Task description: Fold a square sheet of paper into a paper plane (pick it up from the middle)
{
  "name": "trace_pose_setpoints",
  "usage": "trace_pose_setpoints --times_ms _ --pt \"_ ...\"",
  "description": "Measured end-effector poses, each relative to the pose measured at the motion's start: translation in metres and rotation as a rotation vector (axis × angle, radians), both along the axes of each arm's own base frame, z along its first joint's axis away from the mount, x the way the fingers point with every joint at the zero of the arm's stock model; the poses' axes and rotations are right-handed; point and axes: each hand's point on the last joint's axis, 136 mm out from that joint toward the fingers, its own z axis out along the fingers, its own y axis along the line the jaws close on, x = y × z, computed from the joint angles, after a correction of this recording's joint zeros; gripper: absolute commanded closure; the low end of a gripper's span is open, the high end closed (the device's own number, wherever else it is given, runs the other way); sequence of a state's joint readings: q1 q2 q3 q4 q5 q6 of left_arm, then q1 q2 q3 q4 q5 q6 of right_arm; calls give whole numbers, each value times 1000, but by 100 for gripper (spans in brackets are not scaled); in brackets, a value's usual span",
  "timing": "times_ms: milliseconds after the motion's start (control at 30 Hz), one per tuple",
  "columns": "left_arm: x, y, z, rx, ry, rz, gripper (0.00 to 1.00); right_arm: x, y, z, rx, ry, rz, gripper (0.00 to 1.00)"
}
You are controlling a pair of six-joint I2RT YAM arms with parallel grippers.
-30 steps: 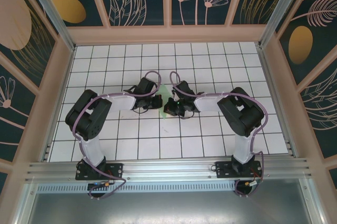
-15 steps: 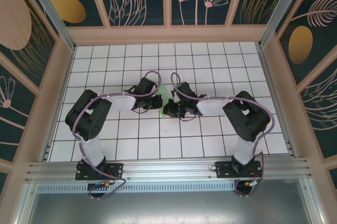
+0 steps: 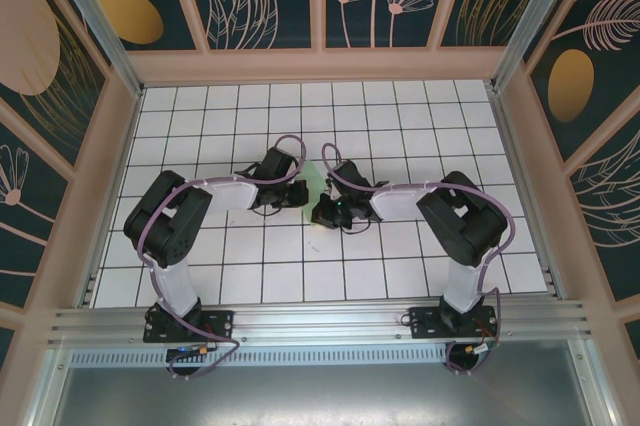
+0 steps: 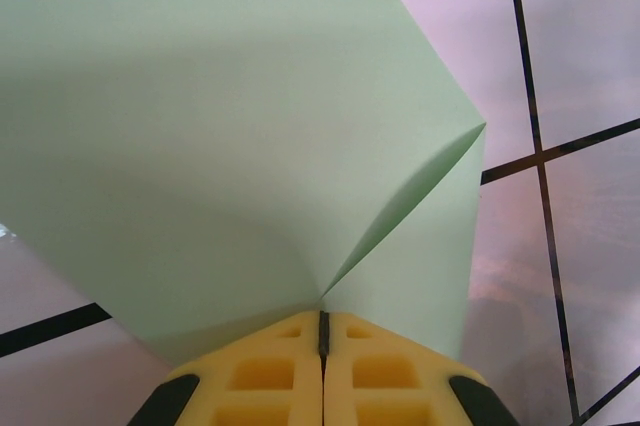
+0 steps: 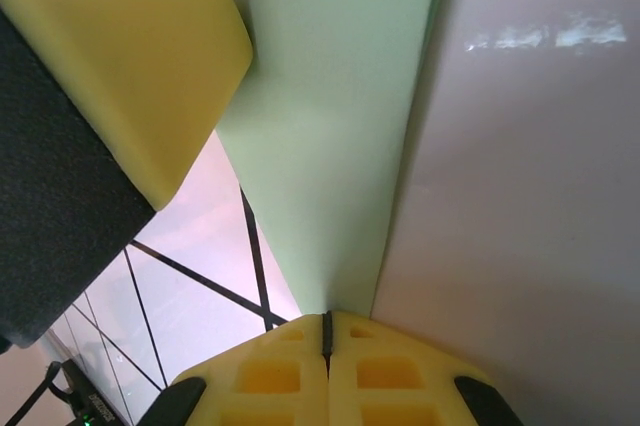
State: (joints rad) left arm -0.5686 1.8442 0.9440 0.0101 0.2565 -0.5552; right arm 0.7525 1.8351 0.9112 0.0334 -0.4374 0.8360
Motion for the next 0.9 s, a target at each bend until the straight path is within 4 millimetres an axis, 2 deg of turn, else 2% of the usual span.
trace_pose_setpoints --times_ms 333,467,633,733,833,900 --pt "0 0 0 -1 -1 0 92 -5 5 6 13 -6 21 92" --pt "0 0 0 0 -1 0 91 -5 2 -1 -13 3 14 92" --pt "0 0 1 0 -2 0 89 -5 2 -2 -18 -2 24 92" --pt "-1 2 1 7 4 5 83 -4 1 0 -24 -11 27 91" --pt "-4 4 5 11 17 14 78 -1 -3 9 -29 -33 22 86" --pt "-2 3 16 3 13 22 76 9 -8 26 -14 -78 -2 81"
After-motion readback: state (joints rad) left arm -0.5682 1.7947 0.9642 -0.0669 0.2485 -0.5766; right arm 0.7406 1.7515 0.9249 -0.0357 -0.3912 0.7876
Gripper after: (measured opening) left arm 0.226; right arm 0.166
